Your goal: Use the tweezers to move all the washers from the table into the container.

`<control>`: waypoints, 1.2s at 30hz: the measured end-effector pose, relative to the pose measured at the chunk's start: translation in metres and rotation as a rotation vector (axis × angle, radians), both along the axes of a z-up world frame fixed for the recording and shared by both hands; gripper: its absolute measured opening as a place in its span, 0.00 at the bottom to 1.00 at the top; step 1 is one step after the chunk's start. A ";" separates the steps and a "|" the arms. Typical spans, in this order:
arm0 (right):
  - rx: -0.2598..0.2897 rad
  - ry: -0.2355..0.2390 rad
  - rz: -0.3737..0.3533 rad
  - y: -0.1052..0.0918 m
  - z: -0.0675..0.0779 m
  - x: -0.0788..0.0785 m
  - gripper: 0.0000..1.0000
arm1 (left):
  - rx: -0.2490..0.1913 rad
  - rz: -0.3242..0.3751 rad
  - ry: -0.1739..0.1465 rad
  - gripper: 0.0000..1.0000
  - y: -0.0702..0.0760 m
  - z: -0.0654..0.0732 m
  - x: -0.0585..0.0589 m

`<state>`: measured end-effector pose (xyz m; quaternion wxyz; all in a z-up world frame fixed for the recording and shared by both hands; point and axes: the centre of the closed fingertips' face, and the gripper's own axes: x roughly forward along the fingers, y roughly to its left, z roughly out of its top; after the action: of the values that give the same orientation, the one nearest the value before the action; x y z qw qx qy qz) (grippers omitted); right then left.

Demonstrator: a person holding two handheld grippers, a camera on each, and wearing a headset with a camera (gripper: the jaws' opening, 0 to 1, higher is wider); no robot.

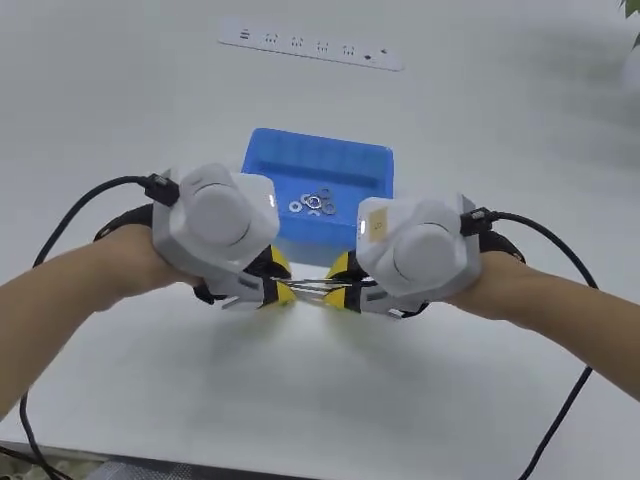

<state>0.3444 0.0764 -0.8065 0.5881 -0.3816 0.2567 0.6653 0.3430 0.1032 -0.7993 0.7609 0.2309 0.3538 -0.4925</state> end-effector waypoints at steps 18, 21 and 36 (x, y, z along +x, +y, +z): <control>0.028 0.012 -0.067 -0.009 0.017 -0.003 0.19 | -0.067 0.100 -0.015 0.26 0.017 0.020 -0.012; 0.042 0.001 -0.081 -0.017 0.022 -0.004 0.22 | -0.104 0.147 -0.035 0.28 0.024 0.030 -0.015; 0.120 -0.050 -0.207 -0.071 0.063 -0.001 0.37 | -0.230 0.303 -0.137 0.55 0.061 0.080 -0.030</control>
<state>0.3431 0.0058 -0.7430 0.6816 -0.3338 0.2395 0.6055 0.3133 0.1642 -0.7188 0.8700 0.1194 0.2731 -0.3927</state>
